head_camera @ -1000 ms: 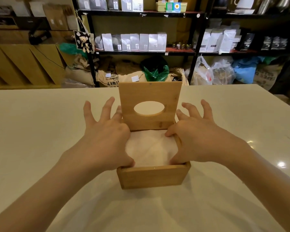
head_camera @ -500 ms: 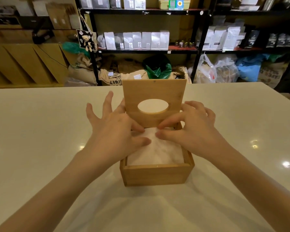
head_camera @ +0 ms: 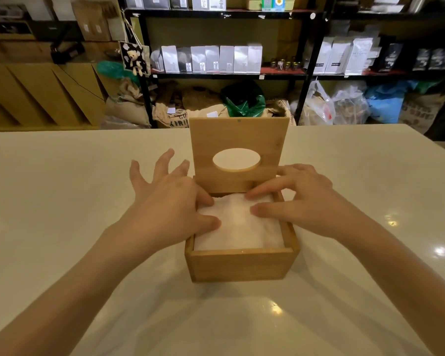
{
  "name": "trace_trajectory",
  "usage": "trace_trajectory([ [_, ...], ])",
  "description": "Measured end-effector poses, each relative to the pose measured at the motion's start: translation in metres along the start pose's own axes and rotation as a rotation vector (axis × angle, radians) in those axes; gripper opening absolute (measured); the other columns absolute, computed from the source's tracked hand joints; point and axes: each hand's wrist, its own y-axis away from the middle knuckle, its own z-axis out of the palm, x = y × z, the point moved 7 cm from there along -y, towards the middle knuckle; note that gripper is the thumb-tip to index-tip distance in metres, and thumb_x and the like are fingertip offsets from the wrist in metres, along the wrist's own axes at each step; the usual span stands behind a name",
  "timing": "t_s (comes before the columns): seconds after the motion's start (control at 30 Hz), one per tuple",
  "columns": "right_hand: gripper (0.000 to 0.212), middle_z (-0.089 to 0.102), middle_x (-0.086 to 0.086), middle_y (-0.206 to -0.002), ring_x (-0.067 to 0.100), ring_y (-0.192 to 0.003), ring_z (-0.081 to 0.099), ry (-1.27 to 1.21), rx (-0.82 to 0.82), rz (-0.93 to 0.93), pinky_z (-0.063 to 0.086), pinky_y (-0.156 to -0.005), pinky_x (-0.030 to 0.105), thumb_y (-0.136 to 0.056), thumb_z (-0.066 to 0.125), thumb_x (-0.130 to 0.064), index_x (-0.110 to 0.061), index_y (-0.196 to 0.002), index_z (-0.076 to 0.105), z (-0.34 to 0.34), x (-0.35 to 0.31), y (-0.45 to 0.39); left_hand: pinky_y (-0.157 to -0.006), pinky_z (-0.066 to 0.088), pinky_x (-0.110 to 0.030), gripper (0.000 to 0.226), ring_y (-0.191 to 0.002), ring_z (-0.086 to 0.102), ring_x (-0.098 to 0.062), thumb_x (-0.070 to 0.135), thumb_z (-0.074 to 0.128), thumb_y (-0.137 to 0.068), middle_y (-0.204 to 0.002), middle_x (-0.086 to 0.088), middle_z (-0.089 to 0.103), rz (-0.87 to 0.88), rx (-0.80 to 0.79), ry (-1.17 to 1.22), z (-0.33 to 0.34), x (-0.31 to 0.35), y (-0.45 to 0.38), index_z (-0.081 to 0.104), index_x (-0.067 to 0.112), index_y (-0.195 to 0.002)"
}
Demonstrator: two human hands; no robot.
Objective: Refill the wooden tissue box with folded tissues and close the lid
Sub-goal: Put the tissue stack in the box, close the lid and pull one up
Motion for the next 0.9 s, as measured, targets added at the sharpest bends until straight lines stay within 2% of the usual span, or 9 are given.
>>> trace_trajectory([
  [0.2,0.058,0.025,-0.004,-0.151,0.019,-0.14,0.003,0.336,-0.126,-0.014,-0.006,-0.113,0.047,-0.064,0.072,-0.051,-0.036,-0.118,0.057,0.003,0.002,0.007,-0.105,-0.011,-0.065,0.047,-0.141,-0.019,-0.025,0.055,0.069,-0.064,-0.157,0.001,0.007,0.047,-0.063,-0.141,-0.002,0.002,0.004,0.063,0.037,-0.107],
  [0.43,0.059,0.03,0.0,-0.149,0.024,-0.141,0.004,0.486,-0.094,-0.018,-0.008,-0.112,0.052,-0.066,0.07,-0.052,-0.035,-0.12,0.056,0.009,-0.001,0.007,-0.103,-0.01,-0.069,0.047,-0.141,-0.018,-0.027,0.045,0.073,-0.065,-0.154,-0.001,0.015,0.05,-0.126,-0.147,0.004,0.008,0.0,0.06,0.029,-0.108],
  [0.57,0.047,0.034,-0.002,-0.147,0.02,-0.139,0.011,0.336,-0.076,-0.014,-0.002,-0.113,0.049,-0.068,0.067,-0.054,-0.041,-0.112,0.059,-0.005,0.0,0.008,-0.108,-0.003,-0.064,0.046,-0.143,-0.003,-0.025,0.054,0.068,-0.067,-0.152,0.002,0.026,0.069,-0.134,-0.051,-0.005,0.005,0.005,0.058,0.038,-0.11],
  [0.63,0.034,0.046,-0.008,-0.137,0.016,-0.135,0.024,0.202,0.049,-0.035,0.007,-0.113,0.047,-0.069,0.066,-0.053,-0.042,-0.1,0.064,-0.027,-0.003,0.008,-0.11,0.017,-0.058,0.037,-0.135,0.027,-0.02,0.058,0.064,-0.067,-0.13,0.014,0.048,0.071,-0.048,0.155,-0.023,0.001,0.01,0.062,0.044,-0.101],
  [0.67,0.03,0.052,-0.012,-0.127,0.016,-0.131,0.031,0.128,0.119,-0.051,0.013,-0.113,0.047,-0.067,0.066,-0.054,-0.041,-0.094,0.066,-0.039,-0.004,0.009,-0.106,0.028,-0.049,0.029,-0.123,0.04,-0.015,0.057,0.065,-0.067,-0.115,0.018,0.052,0.08,0.027,0.27,-0.036,-0.001,0.013,0.064,0.043,-0.092],
  [0.73,0.031,0.057,-0.018,-0.11,0.016,-0.126,0.04,0.01,0.238,-0.082,0.024,-0.11,0.047,-0.06,0.065,-0.058,-0.04,-0.086,0.067,-0.059,-0.008,0.01,-0.09,0.034,-0.031,0.018,-0.104,0.044,-0.006,0.052,0.066,-0.067,-0.108,0.016,0.054,0.105,0.185,0.404,-0.062,-0.005,0.018,0.064,0.037,-0.078],
  [0.77,0.033,0.056,-0.02,-0.103,0.015,-0.122,0.043,-0.017,0.284,-0.1,0.029,-0.107,0.047,-0.058,0.065,-0.059,-0.039,-0.085,0.065,-0.067,-0.011,0.009,-0.086,0.033,-0.029,0.019,-0.102,0.044,-0.005,0.05,0.066,-0.067,-0.112,0.013,0.057,0.118,0.264,0.435,-0.074,-0.007,0.019,0.062,0.033,-0.074],
  [0.83,0.037,0.053,-0.026,-0.091,0.008,-0.109,0.049,-0.049,0.364,-0.155,0.034,-0.105,0.046,-0.059,0.068,-0.055,-0.037,-0.09,0.058,-0.077,-0.018,0.008,-0.084,0.035,-0.026,0.027,-0.103,0.049,-0.006,0.048,0.068,-0.064,-0.114,0.008,0.061,0.156,0.395,0.511,-0.092,-0.007,0.02,0.057,0.028,-0.078],
  [0.9,0.049,0.055,-0.024,-0.092,0.008,-0.104,0.051,-0.056,0.414,-0.2,0.033,-0.105,0.049,-0.06,0.071,-0.051,-0.035,-0.102,0.051,-0.083,-0.026,0.005,-0.079,0.041,-0.02,0.047,-0.099,0.051,-0.006,0.05,0.067,-0.058,-0.109,0.011,0.056,0.204,0.461,0.601,-0.098,-0.004,0.02,0.049,0.029,-0.096],
])
